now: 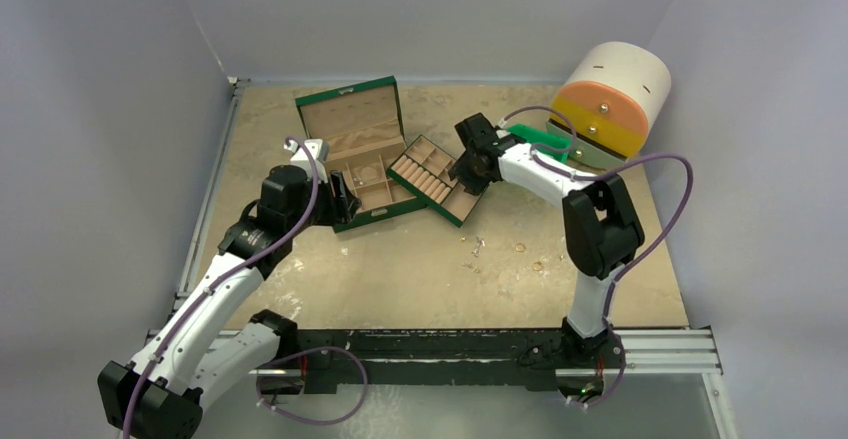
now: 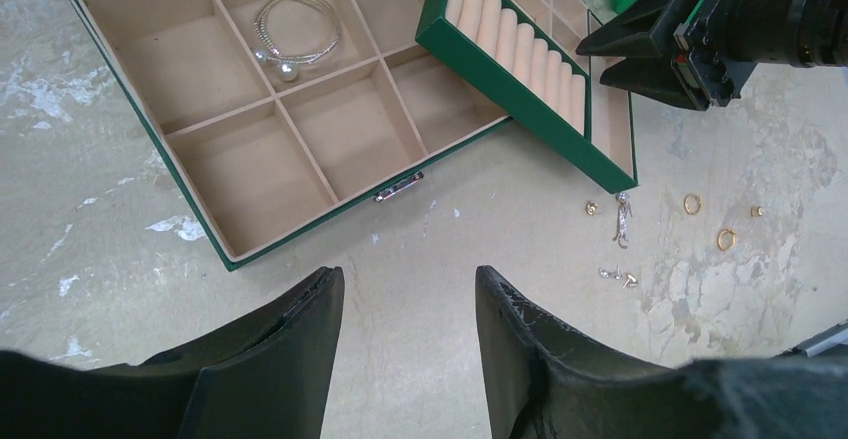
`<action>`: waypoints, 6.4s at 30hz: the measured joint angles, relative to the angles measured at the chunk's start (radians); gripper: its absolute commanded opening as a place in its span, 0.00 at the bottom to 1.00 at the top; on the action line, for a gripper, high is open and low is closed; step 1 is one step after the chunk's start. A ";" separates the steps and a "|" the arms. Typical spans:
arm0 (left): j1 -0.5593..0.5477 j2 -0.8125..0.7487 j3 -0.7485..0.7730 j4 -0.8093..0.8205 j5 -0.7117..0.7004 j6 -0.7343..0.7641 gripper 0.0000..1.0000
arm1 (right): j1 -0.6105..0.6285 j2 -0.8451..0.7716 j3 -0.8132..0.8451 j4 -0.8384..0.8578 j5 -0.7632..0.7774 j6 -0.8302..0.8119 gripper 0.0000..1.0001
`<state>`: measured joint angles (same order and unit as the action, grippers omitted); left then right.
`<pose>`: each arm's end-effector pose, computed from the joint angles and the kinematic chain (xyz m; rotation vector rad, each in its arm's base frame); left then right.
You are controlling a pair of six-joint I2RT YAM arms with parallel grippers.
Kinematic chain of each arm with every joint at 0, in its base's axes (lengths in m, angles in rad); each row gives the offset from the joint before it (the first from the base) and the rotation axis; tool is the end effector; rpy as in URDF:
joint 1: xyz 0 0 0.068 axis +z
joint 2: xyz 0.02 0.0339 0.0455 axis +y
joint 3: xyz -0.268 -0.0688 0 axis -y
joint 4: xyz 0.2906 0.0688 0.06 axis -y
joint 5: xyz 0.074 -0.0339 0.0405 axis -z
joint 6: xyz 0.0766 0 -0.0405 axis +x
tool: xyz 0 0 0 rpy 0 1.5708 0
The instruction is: Organize the mixed jewelry
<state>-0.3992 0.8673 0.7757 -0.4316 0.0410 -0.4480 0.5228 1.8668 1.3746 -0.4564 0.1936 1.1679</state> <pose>0.2493 -0.1086 0.2758 -0.0269 2.1420 -0.5486 0.4142 0.2217 0.1642 0.8846 2.3954 0.4496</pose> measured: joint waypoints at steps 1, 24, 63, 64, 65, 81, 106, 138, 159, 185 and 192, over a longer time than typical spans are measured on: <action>0.000 0.000 0.000 -0.001 -0.001 0.000 0.51 | 0.000 0.006 0.002 0.000 -0.004 0.001 0.43; 0.000 -0.006 0.000 -0.003 -0.021 0.007 0.51 | -0.002 0.036 0.009 0.027 -0.056 0.004 0.00; 0.000 -0.113 0.000 -0.026 -0.213 0.005 0.50 | 0.141 -0.761 -0.405 0.215 -0.596 -1.570 0.00; 0.000 -0.113 0.000 -0.026 -0.213 0.005 0.50 | 0.164 -0.759 -0.404 0.195 -0.615 -1.632 0.00; 0.000 -0.114 0.000 -0.026 -0.213 0.005 0.50 | 0.183 -0.757 -0.404 0.178 -0.636 -1.683 0.00; 0.000 -0.118 0.000 -0.026 -0.213 0.005 0.50 | 0.523 -0.485 -0.308 -0.030 -0.696 -2.263 0.00; 0.000 -0.113 0.000 -0.026 -0.213 0.006 0.50 | 0.708 -0.209 -0.241 -0.089 -0.565 -2.541 0.13; 0.000 -0.116 0.000 -0.026 -0.230 0.006 0.51 | 0.720 -0.580 -0.319 0.356 0.106 -1.386 0.60; 0.000 -0.193 0.000 -0.076 -0.390 -0.026 0.51 | 0.800 -0.299 -0.179 -0.073 0.399 0.041 0.47; -0.112 -0.247 0.009 -0.158 -0.563 -0.076 0.50 | 0.880 0.089 0.119 -0.536 0.304 0.801 0.38; -0.115 -0.246 0.016 -0.179 -0.627 -0.093 0.50 | 0.880 0.122 0.134 -0.568 0.277 0.845 0.37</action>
<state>-0.5140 0.6212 0.7918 -0.6102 -0.5861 -0.5411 1.4025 1.9892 1.5082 -1.0245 0.4702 2.0129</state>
